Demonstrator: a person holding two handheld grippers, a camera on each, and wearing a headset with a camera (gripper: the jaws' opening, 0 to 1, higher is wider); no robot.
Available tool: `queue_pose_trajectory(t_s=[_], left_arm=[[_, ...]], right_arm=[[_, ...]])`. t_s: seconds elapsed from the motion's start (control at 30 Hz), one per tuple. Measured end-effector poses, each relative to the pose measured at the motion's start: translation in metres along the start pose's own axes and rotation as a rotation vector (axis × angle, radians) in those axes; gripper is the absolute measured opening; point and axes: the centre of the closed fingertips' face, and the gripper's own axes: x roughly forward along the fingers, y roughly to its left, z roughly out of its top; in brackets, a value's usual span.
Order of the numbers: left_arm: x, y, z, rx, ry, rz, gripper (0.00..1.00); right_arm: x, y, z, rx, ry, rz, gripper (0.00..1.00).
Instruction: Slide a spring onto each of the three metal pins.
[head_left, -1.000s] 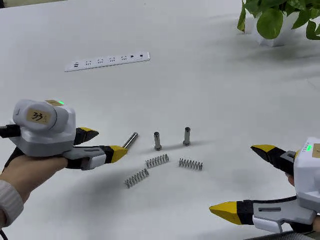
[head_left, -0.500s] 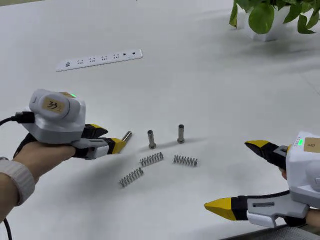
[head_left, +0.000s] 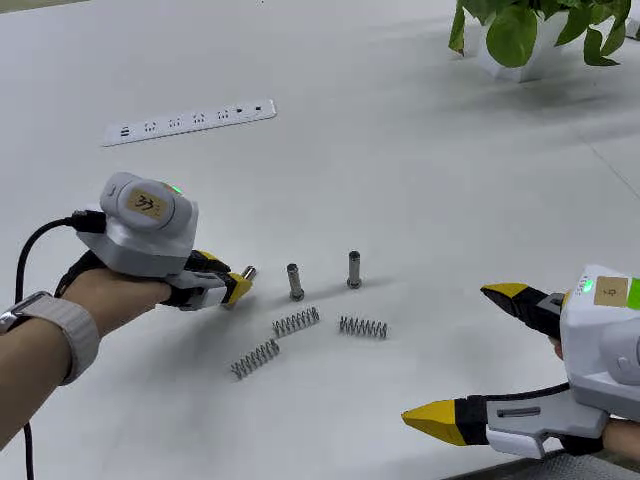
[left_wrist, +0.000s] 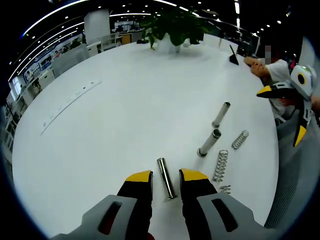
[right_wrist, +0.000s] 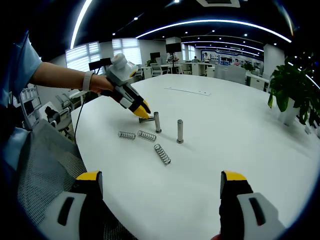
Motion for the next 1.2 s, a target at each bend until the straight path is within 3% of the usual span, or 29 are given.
queue_pose_trajectory(t_s=[0.23,0.7,1.2], left_arm=[[0.011,-0.001,-0.001,0.043,0.058,0.004,0.2],[0.022,-0.004,-0.003,0.12,0.137,0.012,0.19],[0.023,0.001,-0.002,0.101,0.262,0.043,0.11]], right_arm=[[0.0,-0.001,0.0,0.008,-0.005,0.0,0.99],[0.0,-0.001,-0.001,0.011,-0.004,0.002,0.99],[0.001,0.001,-0.002,0.005,0.002,0.009,0.99]])
